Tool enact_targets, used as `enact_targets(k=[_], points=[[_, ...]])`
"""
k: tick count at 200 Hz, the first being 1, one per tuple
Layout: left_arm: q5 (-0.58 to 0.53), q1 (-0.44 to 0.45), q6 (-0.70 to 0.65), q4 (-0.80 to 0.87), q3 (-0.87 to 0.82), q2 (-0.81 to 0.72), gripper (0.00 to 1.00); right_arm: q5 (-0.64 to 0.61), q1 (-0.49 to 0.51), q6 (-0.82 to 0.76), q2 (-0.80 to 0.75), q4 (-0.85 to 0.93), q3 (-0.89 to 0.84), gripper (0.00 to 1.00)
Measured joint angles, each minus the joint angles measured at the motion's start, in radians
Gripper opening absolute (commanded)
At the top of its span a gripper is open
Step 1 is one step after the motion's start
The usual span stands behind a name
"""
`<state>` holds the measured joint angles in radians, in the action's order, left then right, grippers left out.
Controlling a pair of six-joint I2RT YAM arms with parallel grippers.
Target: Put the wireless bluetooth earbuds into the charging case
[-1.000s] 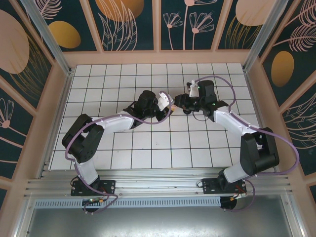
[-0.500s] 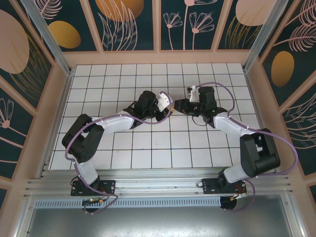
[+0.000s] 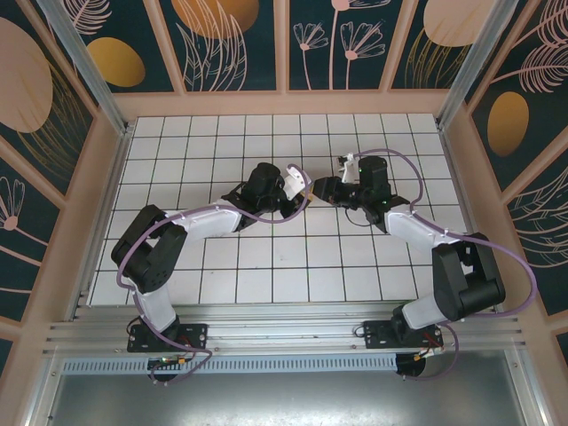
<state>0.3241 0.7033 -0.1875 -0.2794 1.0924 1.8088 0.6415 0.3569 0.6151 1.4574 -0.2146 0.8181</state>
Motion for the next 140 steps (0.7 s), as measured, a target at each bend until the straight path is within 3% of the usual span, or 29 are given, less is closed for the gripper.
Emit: enact_targets(k=[92, 140], points=[[0.000, 0.000, -0.011, 0.009, 0.006, 0.000, 0.05, 0.007, -0.002, 0.023, 0.029, -0.039, 0.000, 0.25], [0.000, 0.000, -0.011, 0.031, 0.015, 0.000, 0.05, 0.000, -0.002, 0.014, 0.032, -0.029, 0.000, 0.18]])
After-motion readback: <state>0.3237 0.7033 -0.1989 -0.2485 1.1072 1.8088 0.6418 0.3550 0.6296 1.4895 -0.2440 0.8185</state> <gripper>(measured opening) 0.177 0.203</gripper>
